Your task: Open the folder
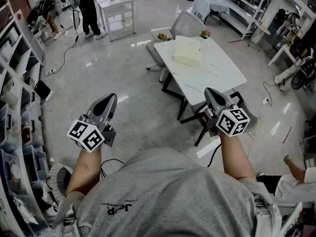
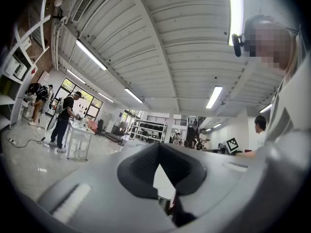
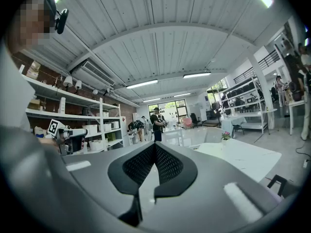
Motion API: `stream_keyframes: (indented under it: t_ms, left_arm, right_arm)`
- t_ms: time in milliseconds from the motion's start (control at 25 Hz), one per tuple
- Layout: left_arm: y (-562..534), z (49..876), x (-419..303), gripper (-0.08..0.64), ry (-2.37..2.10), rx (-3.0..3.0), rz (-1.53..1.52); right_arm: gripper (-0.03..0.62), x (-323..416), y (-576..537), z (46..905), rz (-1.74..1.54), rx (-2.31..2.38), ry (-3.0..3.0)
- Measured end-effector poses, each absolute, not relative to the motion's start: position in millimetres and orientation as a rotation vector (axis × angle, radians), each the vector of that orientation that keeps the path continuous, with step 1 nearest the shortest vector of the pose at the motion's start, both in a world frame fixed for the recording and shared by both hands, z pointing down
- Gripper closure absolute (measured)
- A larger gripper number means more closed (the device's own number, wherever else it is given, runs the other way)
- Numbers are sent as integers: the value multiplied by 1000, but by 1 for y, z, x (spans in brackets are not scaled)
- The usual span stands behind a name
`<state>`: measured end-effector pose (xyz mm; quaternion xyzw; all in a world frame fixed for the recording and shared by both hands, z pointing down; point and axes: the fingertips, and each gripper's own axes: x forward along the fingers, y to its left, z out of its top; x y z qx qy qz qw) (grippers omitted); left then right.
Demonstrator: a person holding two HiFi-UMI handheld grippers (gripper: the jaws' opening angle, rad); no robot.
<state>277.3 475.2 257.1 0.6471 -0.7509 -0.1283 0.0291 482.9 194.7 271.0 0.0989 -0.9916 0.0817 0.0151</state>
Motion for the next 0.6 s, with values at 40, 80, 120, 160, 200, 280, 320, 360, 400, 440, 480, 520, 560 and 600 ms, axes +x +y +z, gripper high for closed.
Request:
stream_keyframes:
  t_ms: [40,80,120,160,200,280,320,360,400,440,480,520,560,600]
  left_arm:
    - [476,256,278,511,-2317,1996,-397]
    - [476,256,278,511,-2317,1995,-397]
    - [476,255,279,511,-2317,1994,-397]
    - [476,255,279,511,-2317,1994,-397]
    - [476,254,279,511,-2317,1994,-397]
    - [476,254,280,511,-2319,1994,-398]
    - [476,255,280,511,-2320,1995,-399]
    - [475,255,281,511,-2319,1996,-399]
    - [474,256,281,511,-2319,2000,-400]
    - [474,256,282,511,-2318,2003,-400]
    - [473,256,283,511,-2319,2002,-398]
    - [472,255,284,511,-2321,2000,-396]
    - [472,255,285,511,-2323,2000,-396]
    - [471,255,285,511,-2324,1999,-396]
  right_arm:
    - [589,483,195,270,253,306,-3086]
    - [590,483,196,270,252,304,-3086]
    - [590,484,196,269,251,302,-3087]
    - [590,484,196,268,250,301,-3087]
    - [589,484,196,268,249,300,-3087]
    - [590,484,196,268,247,298,-3088]
    - [589,484,195,269,247,297,-3089]
    - [590,485,194,269,246,297,-3089]
    - [590,485,194,270,245,296,-3090]
    - [590,486,193,270,245,295,-3090]
    - [590,486,193,270,247,291,-3091]
    - [589,487,192,270,252,284,-3092]
    - [589,487,191,269,256,275,-3093]
    - [589,487,191,269,257,267,-3095]
